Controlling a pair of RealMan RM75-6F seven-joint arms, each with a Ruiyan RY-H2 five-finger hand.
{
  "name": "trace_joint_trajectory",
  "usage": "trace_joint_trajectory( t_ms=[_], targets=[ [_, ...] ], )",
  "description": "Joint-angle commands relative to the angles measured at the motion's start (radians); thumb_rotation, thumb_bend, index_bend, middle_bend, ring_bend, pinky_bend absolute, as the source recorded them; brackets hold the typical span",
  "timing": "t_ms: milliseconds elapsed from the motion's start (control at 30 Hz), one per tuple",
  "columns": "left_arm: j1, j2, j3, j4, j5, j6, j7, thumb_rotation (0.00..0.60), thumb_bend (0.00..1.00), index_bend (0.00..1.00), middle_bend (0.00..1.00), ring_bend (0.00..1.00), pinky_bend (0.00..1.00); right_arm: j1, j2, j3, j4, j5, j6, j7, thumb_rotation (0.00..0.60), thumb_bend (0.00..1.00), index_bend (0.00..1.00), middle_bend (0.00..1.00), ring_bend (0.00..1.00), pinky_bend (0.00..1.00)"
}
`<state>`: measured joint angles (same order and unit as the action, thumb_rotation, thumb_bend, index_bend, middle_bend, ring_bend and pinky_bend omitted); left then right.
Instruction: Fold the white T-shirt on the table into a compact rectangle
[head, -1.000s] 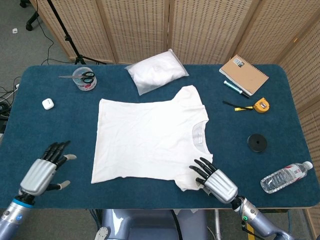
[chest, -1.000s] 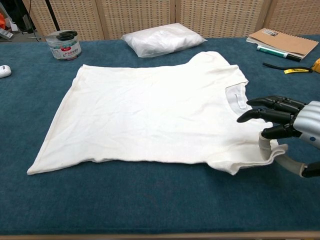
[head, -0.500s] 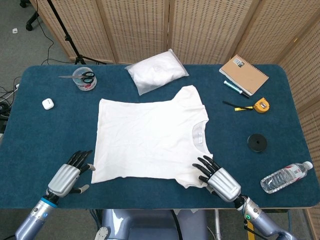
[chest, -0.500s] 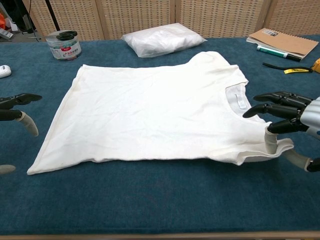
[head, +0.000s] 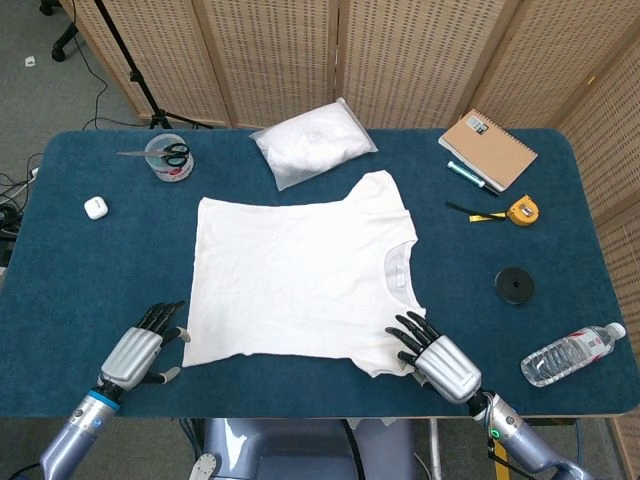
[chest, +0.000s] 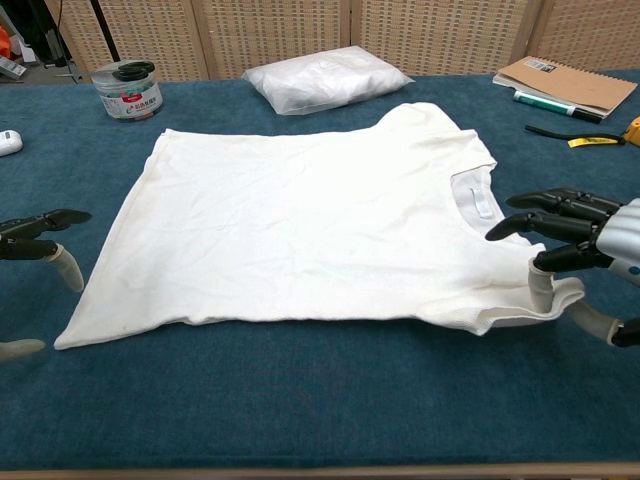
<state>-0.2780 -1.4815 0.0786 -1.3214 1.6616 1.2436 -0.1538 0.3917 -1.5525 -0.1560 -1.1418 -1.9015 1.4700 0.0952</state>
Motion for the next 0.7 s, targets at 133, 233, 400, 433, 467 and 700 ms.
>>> trace_joint_trajectory(
  t_ms=[133,233,400,433,467,700],
  targets=[
    [-0.003,-0.025,0.01,0.027,0.0,0.002,-0.01,0.6,0.22,0.43,0.0,0.0,0.0,0.0,-0.001,0.0,0.001,0.0,-0.001,0.0,0.6,0.62,0.66,0.18,0.0,0.07],
    [-0.005,-0.036,0.011,0.04,-0.002,0.003,-0.01,0.6,0.22,0.43,0.0,0.0,0.0,-0.001,0.0,0.0,0.0,0.002,0.0,0.002,0.6,0.62,0.66,0.18,0.0,0.07],
    [-0.01,-0.052,0.01,0.056,-0.012,-0.004,-0.012,0.6,0.23,0.44,0.0,0.0,0.0,-0.002,0.001,0.001,0.0,0.004,0.0,0.003,0.6,0.62,0.66,0.18,0.0,0.07],
    [-0.012,-0.054,0.01,0.058,-0.013,-0.007,-0.014,0.6,0.24,0.44,0.0,0.0,0.0,-0.001,0.001,0.0,0.0,0.003,0.0,0.004,0.6,0.62,0.66,0.18,0.0,0.07],
    [-0.013,-0.056,0.011,0.059,-0.015,-0.009,-0.018,0.6,0.24,0.44,0.0,0.0,0.0,-0.001,0.001,0.0,0.0,0.003,0.0,0.004,0.6,0.62,0.66,0.18,0.0,0.07],
    [-0.016,-0.079,0.016,0.08,-0.019,-0.012,-0.034,0.6,0.28,0.47,0.0,0.0,0.0,-0.002,0.0,0.0,0.001,0.004,-0.001,0.004,0.6,0.62,0.66,0.18,0.0,0.07]
  ],
)
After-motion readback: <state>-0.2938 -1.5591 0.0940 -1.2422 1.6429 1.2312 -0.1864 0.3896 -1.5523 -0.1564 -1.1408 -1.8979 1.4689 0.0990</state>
